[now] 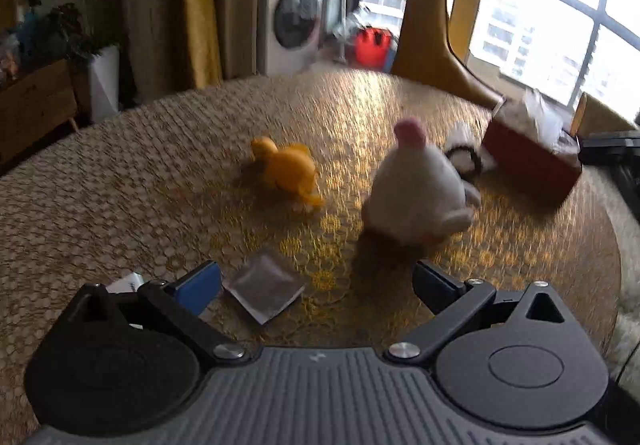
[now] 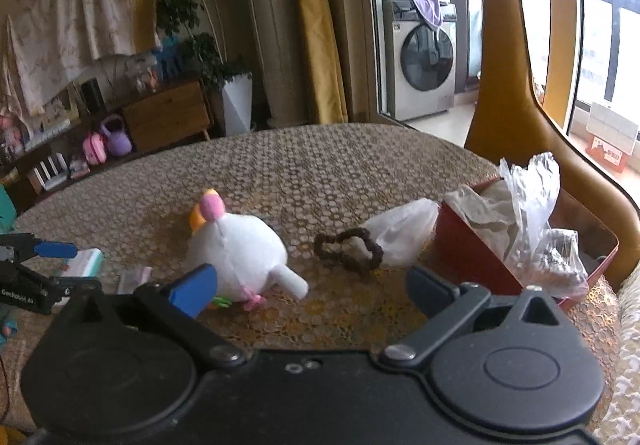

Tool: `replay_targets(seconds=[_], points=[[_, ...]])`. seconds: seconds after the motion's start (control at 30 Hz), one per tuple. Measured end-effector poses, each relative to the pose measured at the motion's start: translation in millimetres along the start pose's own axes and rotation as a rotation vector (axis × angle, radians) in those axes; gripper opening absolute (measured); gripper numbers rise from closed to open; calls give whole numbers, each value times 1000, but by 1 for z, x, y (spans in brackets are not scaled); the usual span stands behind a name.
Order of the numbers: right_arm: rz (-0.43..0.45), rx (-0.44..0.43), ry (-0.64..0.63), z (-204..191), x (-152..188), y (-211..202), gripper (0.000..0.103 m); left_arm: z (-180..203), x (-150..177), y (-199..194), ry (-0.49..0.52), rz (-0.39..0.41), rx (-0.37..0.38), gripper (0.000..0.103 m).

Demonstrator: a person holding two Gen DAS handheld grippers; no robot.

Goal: Organize soft objects
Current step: 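Grasp the silver sachet with the left tool while the right tool grasps the brown hair tie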

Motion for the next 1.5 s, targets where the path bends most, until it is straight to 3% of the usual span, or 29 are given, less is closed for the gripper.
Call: replay_targets(seconds=[0.33, 0.5, 0.93, 1.0, 1.1, 1.33, 1.5], points=[[-43, 85, 51, 28, -24, 51, 99, -22, 14, 47, 70, -127, 57, 103], [-69, 112, 100, 43, -40, 85, 89, -35, 15, 62, 62, -147, 58, 102], [-185, 107, 0, 46, -31, 136, 65, -45, 15, 92, 147, -204, 75, 95], [-199, 111, -24, 45, -29, 141, 60, -44, 14, 93, 166, -203, 74, 88], [-211, 127, -57, 44, -27, 146, 55, -46, 11, 96, 159, -192, 67, 70], [-229, 160, -130, 37, -28, 163, 47, -39, 11, 91, 218, -176, 60, 57], [-238, 158, -137, 35, -28, 170, 31, -37, 11, 91, 210, -168, 58, 49]])
Point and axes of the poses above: each gripper's, at about its wrist camera, not at the fingertips, and y roughly the way its jaws point, z to its right, x to its underside, the point moved 9 cm from there along y, roughly the way its jaws point, and after that the axes turned 7 degrees about -z, right-handed, at the moved point
